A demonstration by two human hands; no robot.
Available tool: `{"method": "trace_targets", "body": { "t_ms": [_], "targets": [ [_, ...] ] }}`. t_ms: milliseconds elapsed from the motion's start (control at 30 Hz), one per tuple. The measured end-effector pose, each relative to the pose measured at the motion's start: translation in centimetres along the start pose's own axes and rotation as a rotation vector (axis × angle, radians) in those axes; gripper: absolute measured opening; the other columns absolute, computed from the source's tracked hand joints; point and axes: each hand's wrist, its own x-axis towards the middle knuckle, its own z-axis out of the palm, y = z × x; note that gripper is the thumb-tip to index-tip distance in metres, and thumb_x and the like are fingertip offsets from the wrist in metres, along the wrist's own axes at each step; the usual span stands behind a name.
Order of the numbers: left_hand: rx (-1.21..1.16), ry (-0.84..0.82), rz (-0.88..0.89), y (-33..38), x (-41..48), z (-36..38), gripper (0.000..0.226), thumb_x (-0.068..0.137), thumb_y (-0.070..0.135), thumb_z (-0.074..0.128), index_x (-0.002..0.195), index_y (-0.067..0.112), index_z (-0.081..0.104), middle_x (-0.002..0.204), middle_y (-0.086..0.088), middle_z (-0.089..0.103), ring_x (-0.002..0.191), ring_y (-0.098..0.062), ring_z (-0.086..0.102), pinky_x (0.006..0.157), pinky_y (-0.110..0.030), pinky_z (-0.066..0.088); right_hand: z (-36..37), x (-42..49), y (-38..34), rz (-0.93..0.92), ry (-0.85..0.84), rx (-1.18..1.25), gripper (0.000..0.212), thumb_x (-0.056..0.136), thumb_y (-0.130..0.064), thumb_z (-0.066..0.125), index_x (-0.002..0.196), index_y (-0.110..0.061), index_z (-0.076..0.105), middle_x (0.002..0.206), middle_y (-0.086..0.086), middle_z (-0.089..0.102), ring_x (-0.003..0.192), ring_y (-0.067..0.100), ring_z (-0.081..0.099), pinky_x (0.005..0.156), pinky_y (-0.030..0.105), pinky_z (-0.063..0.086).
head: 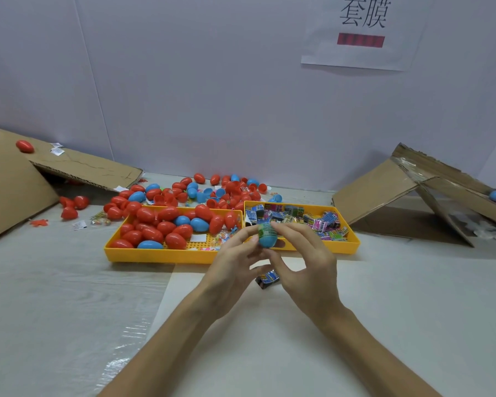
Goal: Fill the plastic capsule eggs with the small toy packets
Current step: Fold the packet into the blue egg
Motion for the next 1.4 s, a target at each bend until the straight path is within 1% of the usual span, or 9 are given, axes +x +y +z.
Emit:
{"method": "trace_targets", "body": {
  "t_ms": [100, 200, 300, 400, 500, 733, 900, 1100, 1400],
  "targets": [
    [-0.015, -0.034, -0.012, 0.0, -0.04, 0.08, 0.032, 0.1, 0.028, 0.052, 0.128, 0.017, 0.063, 0.115, -0.01, 0.074, 0.097, -0.016, 0.069, 0.091, -0.038, 0.055, -0.15, 0.06, 0.19, 0.032, 0.008, 0.021, 0.035, 0.082, -0.008, 0.08, 0.116, -0.003, 0.073, 0.114, 0.007, 0.07, 0.107, 0.018, 0.066, 0.094, 0.029, 0.054],
    [-0.008, 0.008, -0.014, -0.01, -0.02, 0.12, 0.042, 0.093, 0.041, 0.06, 0.127, 0.016, 0.064, 0.117, -0.008, 0.073, 0.1, -0.017, 0.068, 0.094, -0.04, 0.053, -0.12, 0.05, 0.23, 0.0, -0.011, 0.023, 0.037, 0.079, 0.002, 0.081, 0.115, -0.002, 0.073, 0.113, 0.009, 0.07, 0.106, 0.018, 0.065, 0.094, 0.025, 0.054],
    [-0.003, 0.047, 0.013, -0.07, 0.03, -0.04, 0.041, 0.09, 0.035, 0.066, 0.127, 0.018, 0.065, 0.116, -0.006, 0.073, 0.1, -0.016, 0.069, 0.091, -0.036, 0.056, 0.0, 0.14, 0.05, -0.01, -0.026, 0.03, 0.039, 0.081, -0.002, 0.079, 0.119, -0.001, 0.071, 0.114, 0.009, 0.069, 0.109, 0.017, 0.064, 0.097, 0.02, 0.051],
    [-0.028, 0.023, 0.018, 0.05, -0.01, -0.08, 0.035, 0.096, 0.028, 0.061, 0.131, 0.022, 0.062, 0.115, -0.006, 0.073, 0.098, -0.016, 0.069, 0.089, -0.035, 0.056, -0.07, 0.25, 0.11, 0.028, -0.014, 0.036, 0.04, 0.08, -0.004, 0.082, 0.118, -0.002, 0.072, 0.113, 0.008, 0.07, 0.107, 0.015, 0.064, 0.097, 0.015, 0.048],
    [-0.025, 0.012, 0.012, 0.25, -0.17, 0.09, 0.029, 0.102, 0.022, 0.054, 0.13, 0.023, 0.062, 0.111, -0.005, 0.073, 0.091, -0.014, 0.068, 0.083, -0.031, 0.056, -0.18, 0.25, 0.26, 0.034, -0.005, 0.051, 0.037, 0.078, -0.002, 0.083, 0.114, -0.002, 0.074, 0.109, 0.006, 0.072, 0.104, 0.014, 0.066, 0.094, 0.019, 0.051],
    [-0.058, 0.021, -0.004, 0.51, -0.35, 0.29, 0.037, 0.092, 0.027, 0.062, 0.128, 0.022, 0.064, 0.119, -0.007, 0.073, 0.103, -0.018, 0.071, 0.086, -0.03, 0.06, -0.17, 0.16, 0.58, 0.005, 0.012, 0.051, 0.033, 0.075, 0.001, 0.084, 0.108, 0.001, 0.076, 0.106, 0.008, 0.073, 0.099, 0.015, 0.069, 0.09, 0.023, 0.055],
    [-0.081, 0.037, 0.017, 0.58, -0.41, 0.22, 0.04, 0.09, 0.028, 0.064, 0.129, 0.019, 0.064, 0.117, -0.006, 0.074, 0.105, -0.02, 0.072, 0.082, -0.028, 0.059, -0.31, 0.51, 0.24, 0.105, 0.005, 0.189, 0.027, 0.086, -0.015, 0.076, 0.111, -0.006, 0.076, 0.106, -0.001, 0.075, 0.101, 0.006, 0.069, 0.09, 0.017, 0.052],
    [-0.039, 0.06, 0.017, 0.62, -0.51, 0.44, 0.039, 0.091, 0.029, 0.063, 0.129, 0.02, 0.064, 0.113, -0.005, 0.075, 0.104, -0.022, 0.073, 0.077, -0.026, 0.059, -0.39, 0.54, 0.34, 0.083, 0.035, 0.149, 0.016, 0.088, -0.016, 0.072, 0.101, -0.008, 0.078, 0.099, -0.007, 0.074, 0.095, 0.004, 0.07, 0.085, 0.017, 0.054],
    [0.024, 0.098, 0.054, 0.67, -0.61, 0.74, 0.035, 0.088, 0.029, 0.067, 0.122, 0.024, 0.07, 0.107, -0.001, 0.076, 0.104, -0.021, 0.073, 0.076, -0.026, 0.059, -0.54, 0.31, 0.89, -0.044, 0.05, -0.018, 0.006, 0.087, -0.006, 0.073, 0.092, -0.005, 0.075, 0.091, 0.002, 0.075, 0.086, 0.015, 0.07, 0.077, 0.033, 0.057]
  ]
}}
